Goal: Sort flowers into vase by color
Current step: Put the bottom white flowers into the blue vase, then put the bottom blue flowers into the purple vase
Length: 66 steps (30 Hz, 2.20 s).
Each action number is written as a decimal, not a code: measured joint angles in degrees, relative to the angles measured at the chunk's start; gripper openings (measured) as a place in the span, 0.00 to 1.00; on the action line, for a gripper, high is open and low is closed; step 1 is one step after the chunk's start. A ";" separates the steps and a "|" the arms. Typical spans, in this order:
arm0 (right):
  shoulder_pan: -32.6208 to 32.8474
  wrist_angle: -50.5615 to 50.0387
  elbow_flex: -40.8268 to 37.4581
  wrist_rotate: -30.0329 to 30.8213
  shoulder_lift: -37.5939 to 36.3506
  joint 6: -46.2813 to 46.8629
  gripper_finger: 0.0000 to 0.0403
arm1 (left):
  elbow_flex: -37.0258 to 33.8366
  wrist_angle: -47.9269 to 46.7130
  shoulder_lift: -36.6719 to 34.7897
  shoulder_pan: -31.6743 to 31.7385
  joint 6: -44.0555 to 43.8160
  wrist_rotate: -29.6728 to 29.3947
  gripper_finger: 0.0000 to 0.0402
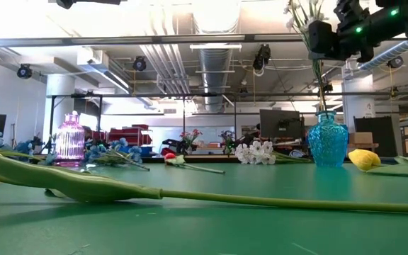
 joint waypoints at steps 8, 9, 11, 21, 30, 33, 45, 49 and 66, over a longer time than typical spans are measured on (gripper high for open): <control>0.00 -3.17 -1.13 0.73 -0.04 5.50 0.24 | 0.00 0.08 0.96 -0.02 -1.96 -0.04 0.43; 0.00 -4.99 -0.86 1.37 -0.02 6.59 0.27 | 0.00 0.10 1.17 -0.01 -2.68 -0.06 0.43; 0.00 -8.96 0.20 1.68 -0.02 8.79 0.31 | 0.00 0.15 1.61 0.00 -3.70 -0.07 0.43; 0.00 -25.98 6.61 1.27 -0.04 19.17 0.53 | 0.00 0.17 4.48 0.09 -13.05 -0.09 0.43; 0.02 -41.82 12.38 -3.79 -0.04 28.44 0.69 | 0.00 -2.29 7.78 2.44 -25.22 0.60 0.43; 0.02 -47.72 14.07 -4.96 0.04 32.76 0.72 | 0.00 -2.58 9.01 3.21 -28.13 2.37 0.43; 0.02 -59.99 17.37 -13.12 0.04 43.68 0.71 | 0.00 -9.19 13.24 4.05 -40.94 8.43 0.57; 0.02 -60.03 18.06 -15.85 0.07 44.70 0.71 | 0.00 -13.54 13.65 4.13 -43.97 15.45 0.63; 0.02 -66.95 20.60 -32.50 0.09 53.42 0.68 | 0.00 -30.52 15.09 3.32 -56.04 38.75 0.67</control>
